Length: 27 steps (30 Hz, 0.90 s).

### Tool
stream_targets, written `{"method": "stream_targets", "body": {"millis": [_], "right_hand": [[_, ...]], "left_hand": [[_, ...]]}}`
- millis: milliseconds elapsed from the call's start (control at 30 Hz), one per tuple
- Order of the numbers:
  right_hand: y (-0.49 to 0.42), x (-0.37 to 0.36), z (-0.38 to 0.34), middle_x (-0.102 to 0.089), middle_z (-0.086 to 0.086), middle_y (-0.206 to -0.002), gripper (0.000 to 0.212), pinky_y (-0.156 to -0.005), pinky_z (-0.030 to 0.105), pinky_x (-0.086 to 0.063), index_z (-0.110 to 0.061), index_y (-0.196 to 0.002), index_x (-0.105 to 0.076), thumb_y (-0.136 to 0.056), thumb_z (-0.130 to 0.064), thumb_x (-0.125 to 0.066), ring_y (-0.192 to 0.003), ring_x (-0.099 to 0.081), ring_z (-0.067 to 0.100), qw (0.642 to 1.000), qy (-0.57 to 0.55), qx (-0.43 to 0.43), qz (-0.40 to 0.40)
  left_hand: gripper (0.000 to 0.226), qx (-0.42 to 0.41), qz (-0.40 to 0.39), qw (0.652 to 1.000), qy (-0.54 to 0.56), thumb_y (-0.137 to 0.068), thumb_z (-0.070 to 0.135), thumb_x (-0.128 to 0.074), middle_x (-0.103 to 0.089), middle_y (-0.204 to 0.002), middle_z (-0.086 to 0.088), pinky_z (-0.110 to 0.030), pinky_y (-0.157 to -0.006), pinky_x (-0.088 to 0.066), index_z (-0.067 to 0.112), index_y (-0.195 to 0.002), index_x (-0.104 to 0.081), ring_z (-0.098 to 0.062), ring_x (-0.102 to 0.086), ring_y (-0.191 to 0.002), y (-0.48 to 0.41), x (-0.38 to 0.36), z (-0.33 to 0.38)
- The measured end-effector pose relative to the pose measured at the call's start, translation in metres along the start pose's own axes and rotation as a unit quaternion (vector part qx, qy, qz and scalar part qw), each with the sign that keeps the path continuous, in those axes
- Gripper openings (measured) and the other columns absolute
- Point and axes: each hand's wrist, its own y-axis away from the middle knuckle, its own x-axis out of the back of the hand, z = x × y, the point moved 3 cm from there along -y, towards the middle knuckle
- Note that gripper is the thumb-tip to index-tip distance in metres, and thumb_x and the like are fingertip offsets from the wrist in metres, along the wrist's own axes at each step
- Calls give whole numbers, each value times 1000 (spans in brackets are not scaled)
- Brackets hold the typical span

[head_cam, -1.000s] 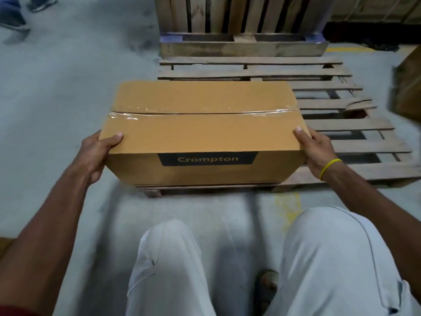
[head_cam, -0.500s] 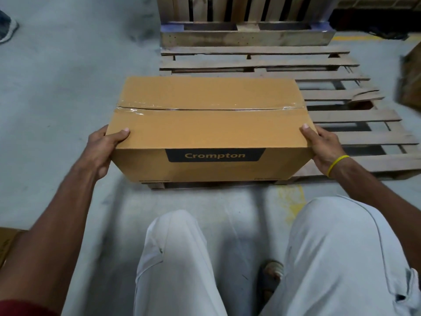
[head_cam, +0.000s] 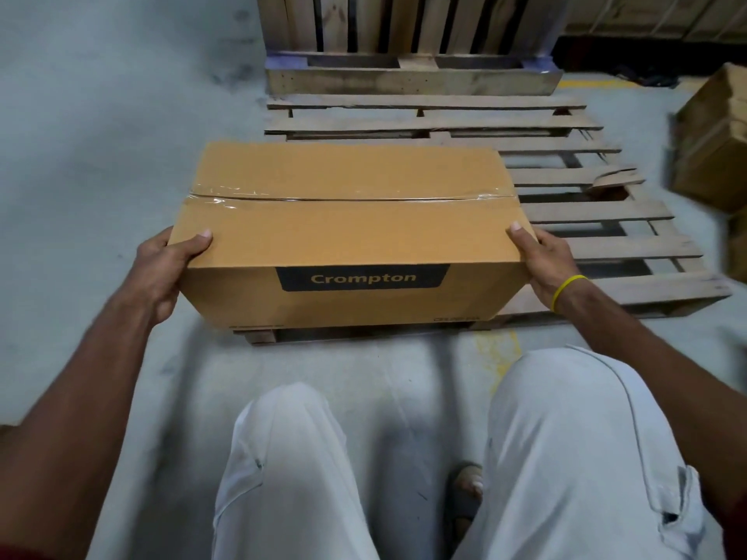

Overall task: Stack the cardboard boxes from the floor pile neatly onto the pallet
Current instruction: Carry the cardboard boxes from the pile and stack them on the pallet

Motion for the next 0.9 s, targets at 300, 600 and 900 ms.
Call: {"method": "stream_targets", "body": {"millis": [300, 600, 900], "right_hand": [[-3, 0, 0, -69, 5, -110, 39, -91, 47, -50, -20, -127, -64, -96, -44, -62, -102, -61, 23, 1000, 10, 4, -8], [-10, 2, 5, -73, 5, -112, 40, -97, 47, -51, -22, -126, -66, -94, -47, -65, -111, -65, 28, 1000, -1, 8, -20], [-15, 5, 4, -72, 1, -108, 47, -91, 44, -51, -19, -131, -66, -94, -47, -65, -103, -64, 23, 1000, 3, 5, -15]], "left_hand": [[11, 3, 10, 1000, 8, -97, 22, -71, -73, -108, 5, -26, -81, -51, 22, -108, -70, -9, -67, -92, -3, 0, -4], [8, 11, 22, 1000, 2, -98, 22, -69, -71, -109, 4, -28, -83, -50, 23, -106, -68, -11, -64, -94, -4, -1, -6], [39, 13, 22, 1000, 5, -97, 21, -70, -73, -117, 0, -29, -83, -50, 14, -135, -65, -13, -67, -97, -5, -2, -9]]}}
